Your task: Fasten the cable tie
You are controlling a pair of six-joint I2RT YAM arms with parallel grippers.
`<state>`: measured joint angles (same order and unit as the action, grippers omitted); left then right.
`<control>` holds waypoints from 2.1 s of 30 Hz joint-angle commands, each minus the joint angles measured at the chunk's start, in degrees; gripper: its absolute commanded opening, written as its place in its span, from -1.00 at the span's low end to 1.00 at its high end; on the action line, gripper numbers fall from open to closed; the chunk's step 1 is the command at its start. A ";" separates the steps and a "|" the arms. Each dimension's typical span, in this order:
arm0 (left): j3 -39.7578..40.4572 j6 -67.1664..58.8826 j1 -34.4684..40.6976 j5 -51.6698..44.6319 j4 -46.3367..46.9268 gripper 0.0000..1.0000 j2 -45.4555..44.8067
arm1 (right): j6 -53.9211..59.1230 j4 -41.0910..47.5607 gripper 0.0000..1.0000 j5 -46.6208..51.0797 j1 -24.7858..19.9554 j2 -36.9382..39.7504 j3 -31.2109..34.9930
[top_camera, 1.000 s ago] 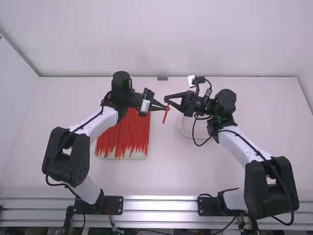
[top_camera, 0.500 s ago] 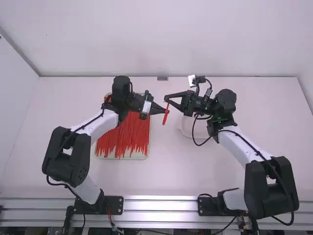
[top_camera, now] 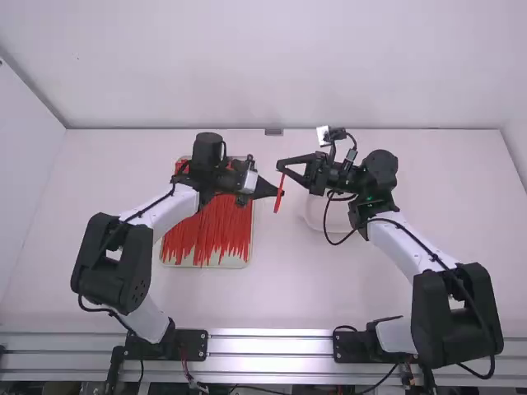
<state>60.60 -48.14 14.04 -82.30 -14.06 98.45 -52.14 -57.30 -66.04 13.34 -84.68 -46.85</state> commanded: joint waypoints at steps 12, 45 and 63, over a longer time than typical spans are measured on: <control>-4.52 -1.81 -0.55 2.43 -1.22 -0.95 0.13 | -0.57 -1.46 -1.00 1.33 -0.11 0.79 -0.85; -10.51 0.70 -0.55 4.39 -5.95 -0.95 0.13 | -2.08 -2.36 -1.00 2.03 -0.17 0.79 -0.85; -12.02 0.72 -0.37 2.43 -7.26 -0.95 0.13 | -2.10 -2.95 -1.00 3.08 1.33 0.79 -0.85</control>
<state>50.28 -47.40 13.82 -80.55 -22.28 98.45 -53.65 -58.41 -65.82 14.85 -84.68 -46.63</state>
